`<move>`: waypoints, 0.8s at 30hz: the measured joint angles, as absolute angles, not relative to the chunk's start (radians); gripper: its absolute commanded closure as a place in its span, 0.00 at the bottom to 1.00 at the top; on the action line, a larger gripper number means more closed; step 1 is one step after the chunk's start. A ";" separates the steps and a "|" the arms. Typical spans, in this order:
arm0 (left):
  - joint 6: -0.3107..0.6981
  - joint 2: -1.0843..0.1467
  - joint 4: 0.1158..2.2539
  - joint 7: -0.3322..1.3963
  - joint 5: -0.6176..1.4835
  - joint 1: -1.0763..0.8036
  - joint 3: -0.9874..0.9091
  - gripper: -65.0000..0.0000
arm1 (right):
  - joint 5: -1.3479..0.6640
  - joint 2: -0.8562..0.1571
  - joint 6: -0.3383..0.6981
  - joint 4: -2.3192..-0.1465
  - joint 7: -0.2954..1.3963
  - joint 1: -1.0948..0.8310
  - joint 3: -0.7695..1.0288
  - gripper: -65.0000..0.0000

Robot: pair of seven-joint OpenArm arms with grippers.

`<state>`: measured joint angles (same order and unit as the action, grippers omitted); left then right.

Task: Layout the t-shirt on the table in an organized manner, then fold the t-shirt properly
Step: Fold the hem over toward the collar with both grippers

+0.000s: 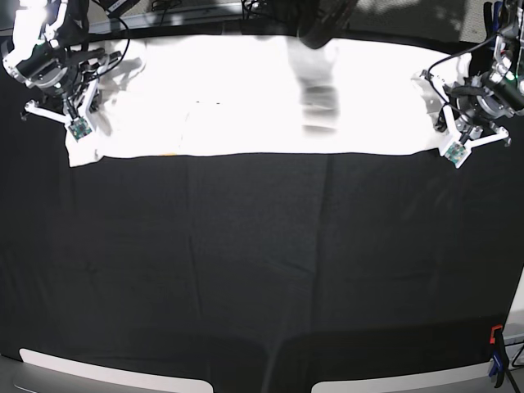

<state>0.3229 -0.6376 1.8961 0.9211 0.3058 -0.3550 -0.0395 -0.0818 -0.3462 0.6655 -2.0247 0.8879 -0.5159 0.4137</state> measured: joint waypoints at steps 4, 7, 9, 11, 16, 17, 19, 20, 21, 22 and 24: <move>0.326 -0.638 1.896 0.921 0.249 -0.355 -0.039 1.00 | -0.082 -0.346 0.621 -2.025 0.888 -0.516 0.414 1.00; 0.326 -0.638 1.896 0.920 0.181 -0.355 -0.039 1.00 | -0.078 -0.346 0.580 -2.025 0.888 -0.516 0.414 1.00; 0.326 -0.638 1.897 0.918 0.171 -0.355 -0.039 1.00 | -0.068 -0.346 0.565 -2.025 0.888 -0.516 0.414 1.00; 0.326 -0.638 1.897 0.918 0.171 -0.355 -0.039 1.00 | -0.066 -0.346 0.563 -2.025 0.888 -0.516 0.414 1.00; 0.326 -0.638 1.897 0.918 0.176 -0.355 -0.039 1.00 | -0.067 -0.346 0.563 -2.025 0.888 -0.516 0.414 1.00; 0.326 -0.638 1.897 0.918 0.186 -0.355 -0.039 1.00 | -0.067 -0.346 0.563 -2.025 0.888 -0.516 0.414 1.00; 0.326 -0.638 1.897 0.920 0.214 -0.355 -0.039 1.00 | -0.067 -0.346 0.563 -2.025 0.888 -0.516 0.414 1.00; 0.326 -0.638 1.897 0.921 0.229 -0.355 -0.039 0.90 | -0.067 -0.346 0.563 -2.025 0.888 -0.516 0.414 1.00; 0.326 -0.638 1.896 0.921 0.238 -0.355 -0.039 0.78 | -0.067 -0.346 0.563 -2.025 0.888 -0.516 0.414 1.00; 0.326 -0.638 1.897 0.921 0.244 -0.355 -0.039 0.69 | -0.067 -0.346 0.563 -2.025 0.888 -0.516 0.414 1.00; 0.326 -0.638 1.897 0.927 0.261 -0.355 -0.039 0.63 | -0.067 -0.346 0.563 -2.025 0.888 -0.516 0.414 1.00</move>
